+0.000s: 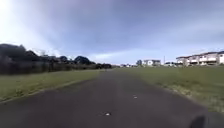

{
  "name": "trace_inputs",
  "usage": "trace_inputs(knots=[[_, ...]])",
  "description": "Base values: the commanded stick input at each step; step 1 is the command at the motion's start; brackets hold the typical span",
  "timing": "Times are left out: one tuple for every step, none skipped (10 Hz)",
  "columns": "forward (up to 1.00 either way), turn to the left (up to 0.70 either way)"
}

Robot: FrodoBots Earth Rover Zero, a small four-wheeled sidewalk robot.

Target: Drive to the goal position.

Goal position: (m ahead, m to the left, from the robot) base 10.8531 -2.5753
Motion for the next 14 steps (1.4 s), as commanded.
trace_inputs(knots=[[1.00,0.00],[1.00,0.00],[1.00,0.00],[1.00,0.00],[1.00,0.00],[1.00,0.00],[1.00,0.00],[1.00,0.00],[1.00,0.00],[1.00,0.00],[1.00,0.00],[1.00,0.00],[1.00,0.00],[1.00,0.00]])
